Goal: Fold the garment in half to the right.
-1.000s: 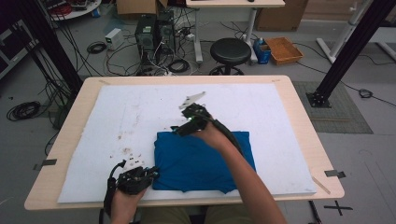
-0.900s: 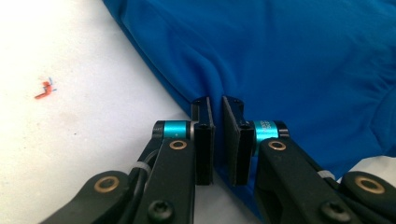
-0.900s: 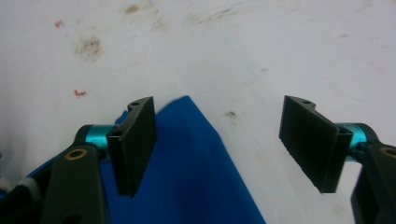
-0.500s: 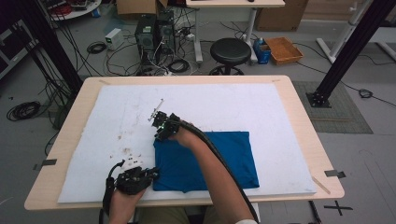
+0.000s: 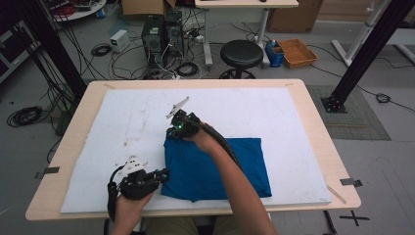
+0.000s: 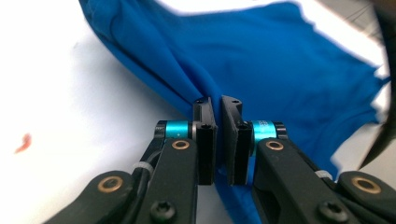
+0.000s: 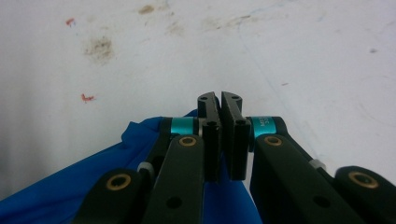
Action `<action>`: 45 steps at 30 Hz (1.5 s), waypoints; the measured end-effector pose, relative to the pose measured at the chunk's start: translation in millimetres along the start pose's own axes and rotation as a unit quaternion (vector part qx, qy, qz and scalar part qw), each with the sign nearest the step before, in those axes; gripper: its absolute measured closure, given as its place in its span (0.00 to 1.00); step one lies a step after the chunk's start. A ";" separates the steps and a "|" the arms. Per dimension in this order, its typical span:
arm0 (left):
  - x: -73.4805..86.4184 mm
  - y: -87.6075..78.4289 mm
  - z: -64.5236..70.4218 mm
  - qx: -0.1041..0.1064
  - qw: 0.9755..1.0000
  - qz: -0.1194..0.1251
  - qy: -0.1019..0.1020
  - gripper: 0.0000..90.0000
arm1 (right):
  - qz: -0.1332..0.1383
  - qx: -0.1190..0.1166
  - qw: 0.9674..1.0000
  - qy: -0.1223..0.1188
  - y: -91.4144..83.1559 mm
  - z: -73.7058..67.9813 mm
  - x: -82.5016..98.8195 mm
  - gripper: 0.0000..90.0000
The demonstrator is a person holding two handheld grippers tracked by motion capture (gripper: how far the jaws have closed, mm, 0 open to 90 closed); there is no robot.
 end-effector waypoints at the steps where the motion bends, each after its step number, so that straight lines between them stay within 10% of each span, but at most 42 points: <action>1: -3.2 0.9 2.3 0.008 1.000 0.013 0.007 0.94 | 0.007 -0.001 1.000 0.004 -4.4 1.8 1.8 0.97; 10: -31.8 25.4 21.2 0.054 0.997 0.034 0.050 0.94 | 0.066 0.006 0.997 0.049 -43.5 22.3 27.1 0.97; 15: -47.6 42.4 27.4 0.081 0.995 0.044 0.039 0.94 | 0.084 0.021 0.993 0.077 -62.7 36.9 43.9 0.97; 45: -102.0 181.6 114.5 0.188 0.979 -0.048 0.059 0.94 | 0.125 0.116 0.969 0.181 -162.5 103.4 163.8 0.97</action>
Point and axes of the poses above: each handheld gripper's, and its own axes: y roughly forward along the jaws, x roughly out of its underside, z roughly to its right, the point moved 2 cm from there along y, roughly forward along the jaws, and after that the axes turned 11 degrees about y, right-handed, at the moved point
